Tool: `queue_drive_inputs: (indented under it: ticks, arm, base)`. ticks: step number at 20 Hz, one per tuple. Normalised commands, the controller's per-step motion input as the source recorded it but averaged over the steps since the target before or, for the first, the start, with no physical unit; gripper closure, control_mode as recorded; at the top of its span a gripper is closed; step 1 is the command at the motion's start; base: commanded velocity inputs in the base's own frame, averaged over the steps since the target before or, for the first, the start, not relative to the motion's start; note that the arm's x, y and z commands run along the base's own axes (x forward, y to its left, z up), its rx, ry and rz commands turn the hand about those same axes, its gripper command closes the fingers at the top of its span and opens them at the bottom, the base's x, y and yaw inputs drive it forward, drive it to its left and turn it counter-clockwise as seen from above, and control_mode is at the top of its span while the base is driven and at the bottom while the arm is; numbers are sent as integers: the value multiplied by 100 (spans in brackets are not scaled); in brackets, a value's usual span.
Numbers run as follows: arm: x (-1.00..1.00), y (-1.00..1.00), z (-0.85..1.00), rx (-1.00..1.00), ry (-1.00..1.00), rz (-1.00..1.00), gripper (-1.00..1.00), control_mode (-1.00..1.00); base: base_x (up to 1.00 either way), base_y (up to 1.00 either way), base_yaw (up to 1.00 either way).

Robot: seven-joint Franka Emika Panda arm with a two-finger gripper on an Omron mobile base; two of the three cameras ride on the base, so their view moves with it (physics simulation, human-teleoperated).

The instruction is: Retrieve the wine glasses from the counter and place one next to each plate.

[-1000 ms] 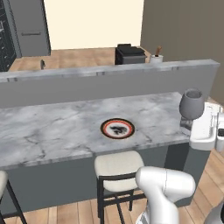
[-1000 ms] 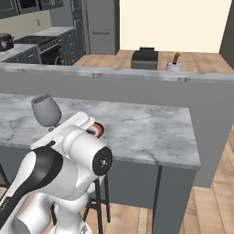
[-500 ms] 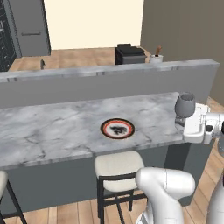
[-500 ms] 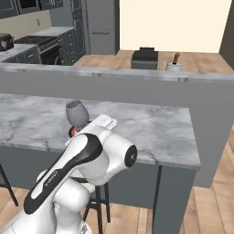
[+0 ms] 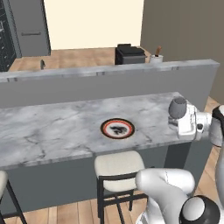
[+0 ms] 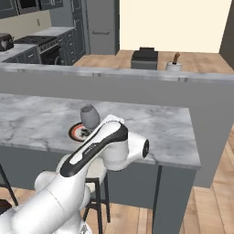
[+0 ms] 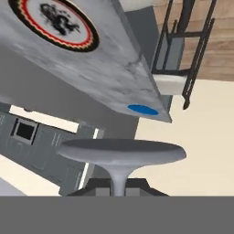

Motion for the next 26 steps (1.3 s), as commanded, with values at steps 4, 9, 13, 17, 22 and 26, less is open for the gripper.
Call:
queue_drive_inputs:
  ticks: [4,9,13,17,22,26]
  arm:
    - [63,0,-8,0,9,14,100,-100]
    - [62,0,-15,0,12,9,100,-100]
    - [49,0,-21,0,8,6,100,-100]
    - [38,5,-28,0,0,0,100,-100]
    - [28,8,-32,-3,0,0,100,-100]
    - [35,15,-24,-1,2,0,100,-100]
  base:
    - [0,0,0]
    - [0,0,0]
    - [0,0,0]
    - [0,0,0]
    - [0,0,0]
    - [0,0,0]
